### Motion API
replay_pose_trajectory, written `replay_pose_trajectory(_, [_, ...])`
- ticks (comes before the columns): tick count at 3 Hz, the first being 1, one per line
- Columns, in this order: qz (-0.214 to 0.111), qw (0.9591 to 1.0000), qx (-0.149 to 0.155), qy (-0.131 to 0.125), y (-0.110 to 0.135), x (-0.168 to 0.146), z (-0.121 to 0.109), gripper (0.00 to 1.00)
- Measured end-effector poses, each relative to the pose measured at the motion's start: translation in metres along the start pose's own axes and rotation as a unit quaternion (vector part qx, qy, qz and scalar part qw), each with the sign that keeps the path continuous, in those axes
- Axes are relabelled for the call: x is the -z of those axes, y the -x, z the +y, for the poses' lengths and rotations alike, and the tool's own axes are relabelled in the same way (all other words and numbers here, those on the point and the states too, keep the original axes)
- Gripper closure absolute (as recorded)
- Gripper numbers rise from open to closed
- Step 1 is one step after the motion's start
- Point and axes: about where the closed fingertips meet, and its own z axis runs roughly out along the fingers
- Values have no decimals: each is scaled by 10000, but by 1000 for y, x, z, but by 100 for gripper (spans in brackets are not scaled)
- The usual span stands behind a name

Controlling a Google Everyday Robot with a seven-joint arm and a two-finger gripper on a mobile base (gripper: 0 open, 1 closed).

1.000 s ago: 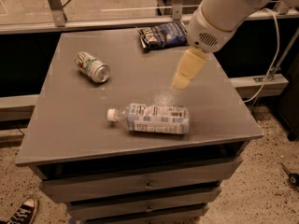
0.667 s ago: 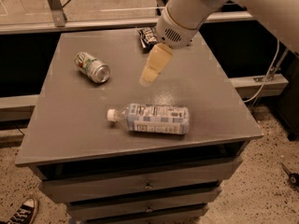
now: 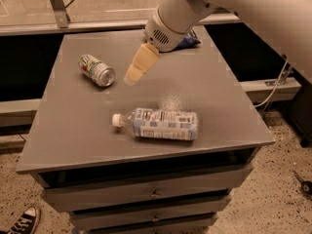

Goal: Place 7up can upright

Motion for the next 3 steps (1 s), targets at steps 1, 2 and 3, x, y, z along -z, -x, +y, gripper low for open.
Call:
replay_pose_trajectory(1, [-516,9973,-366,363,60,-56,-1,0])
replay_pose_trajectory(2, [-687,9939,-653,562,101,-100,-1,0])
replay_pose_trajectory(3, [-405,9934,-949,509,110,-137,-13,0])
